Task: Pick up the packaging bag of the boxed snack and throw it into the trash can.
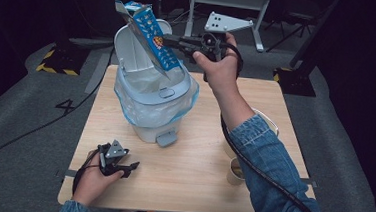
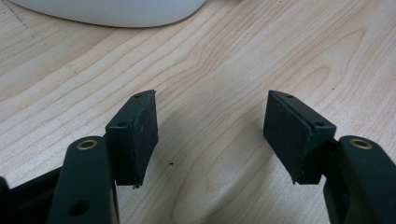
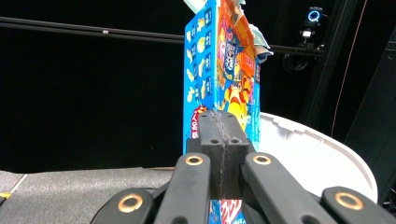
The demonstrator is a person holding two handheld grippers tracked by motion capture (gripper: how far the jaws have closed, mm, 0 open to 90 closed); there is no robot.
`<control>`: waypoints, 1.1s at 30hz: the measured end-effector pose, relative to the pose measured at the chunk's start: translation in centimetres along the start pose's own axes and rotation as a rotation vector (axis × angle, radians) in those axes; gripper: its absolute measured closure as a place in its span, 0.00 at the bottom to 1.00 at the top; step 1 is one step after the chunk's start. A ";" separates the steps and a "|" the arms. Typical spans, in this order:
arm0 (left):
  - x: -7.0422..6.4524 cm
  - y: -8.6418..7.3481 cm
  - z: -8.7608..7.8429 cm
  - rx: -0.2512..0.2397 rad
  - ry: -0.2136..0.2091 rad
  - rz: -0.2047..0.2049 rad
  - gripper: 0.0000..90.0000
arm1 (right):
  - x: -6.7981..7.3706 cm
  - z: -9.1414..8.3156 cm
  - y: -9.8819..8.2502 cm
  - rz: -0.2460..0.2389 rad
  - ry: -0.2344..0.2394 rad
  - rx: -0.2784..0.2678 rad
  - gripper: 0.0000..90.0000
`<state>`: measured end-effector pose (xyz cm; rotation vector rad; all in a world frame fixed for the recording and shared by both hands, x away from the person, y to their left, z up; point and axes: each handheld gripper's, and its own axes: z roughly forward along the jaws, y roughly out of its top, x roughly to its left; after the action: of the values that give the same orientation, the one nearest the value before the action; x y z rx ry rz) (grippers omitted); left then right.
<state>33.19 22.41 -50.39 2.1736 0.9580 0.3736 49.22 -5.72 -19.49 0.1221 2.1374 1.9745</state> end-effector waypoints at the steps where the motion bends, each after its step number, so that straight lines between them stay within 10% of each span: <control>1: 0.0 0.0 0.0 0.000 0.000 0.000 0.40 | -0.1 0.1 -0.2 0.004 0.005 -0.006 1.00; 18: 0.0 0.0 0.0 0.001 -0.001 0.000 0.40 | -0.8 2.1 -3.3 0.030 0.028 0.003 0.98; 24: 0.0 0.0 0.0 -0.001 0.000 -0.004 0.40 | -0.9 1.8 -3.8 0.033 -0.066 0.021 0.44; 33: 0.0 0.0 0.0 0.001 -0.001 -0.003 0.40 | 0.4 -1.3 -3.3 -0.001 -0.078 0.143 0.40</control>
<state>33.16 22.41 -50.40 2.1732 0.9605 0.3706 48.89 -7.23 -22.73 0.2187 2.2258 1.7839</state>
